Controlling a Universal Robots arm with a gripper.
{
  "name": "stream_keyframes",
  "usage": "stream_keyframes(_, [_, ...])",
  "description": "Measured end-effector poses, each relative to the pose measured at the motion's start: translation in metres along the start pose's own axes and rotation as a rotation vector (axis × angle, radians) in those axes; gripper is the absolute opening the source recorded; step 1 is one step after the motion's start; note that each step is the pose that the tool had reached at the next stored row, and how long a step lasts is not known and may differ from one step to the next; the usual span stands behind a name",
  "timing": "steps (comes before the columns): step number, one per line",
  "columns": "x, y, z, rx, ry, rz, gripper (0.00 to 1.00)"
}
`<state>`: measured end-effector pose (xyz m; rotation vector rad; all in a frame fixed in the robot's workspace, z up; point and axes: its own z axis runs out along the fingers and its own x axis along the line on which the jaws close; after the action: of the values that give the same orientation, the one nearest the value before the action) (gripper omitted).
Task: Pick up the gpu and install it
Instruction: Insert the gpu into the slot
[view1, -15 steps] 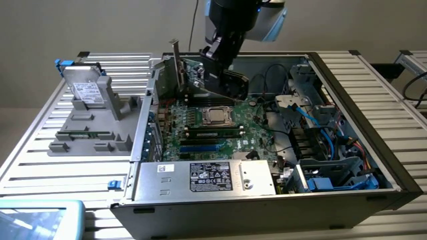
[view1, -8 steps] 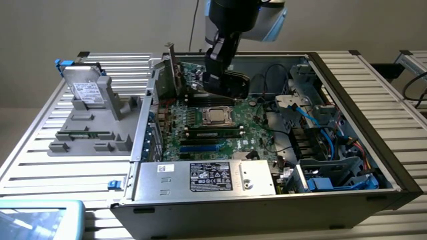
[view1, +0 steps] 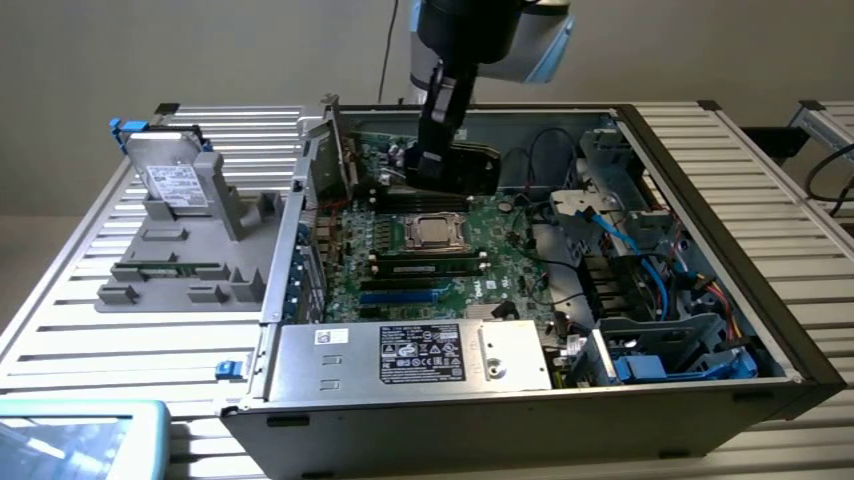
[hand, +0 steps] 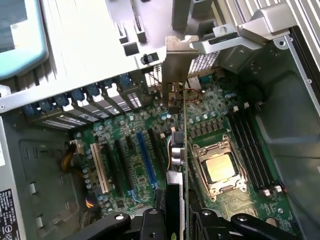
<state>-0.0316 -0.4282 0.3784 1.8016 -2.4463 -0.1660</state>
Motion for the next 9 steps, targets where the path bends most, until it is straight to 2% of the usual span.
stream_keyframes(9, [0.0, 0.0, 0.0, 0.0025, 0.0239, -0.162, 0.28])
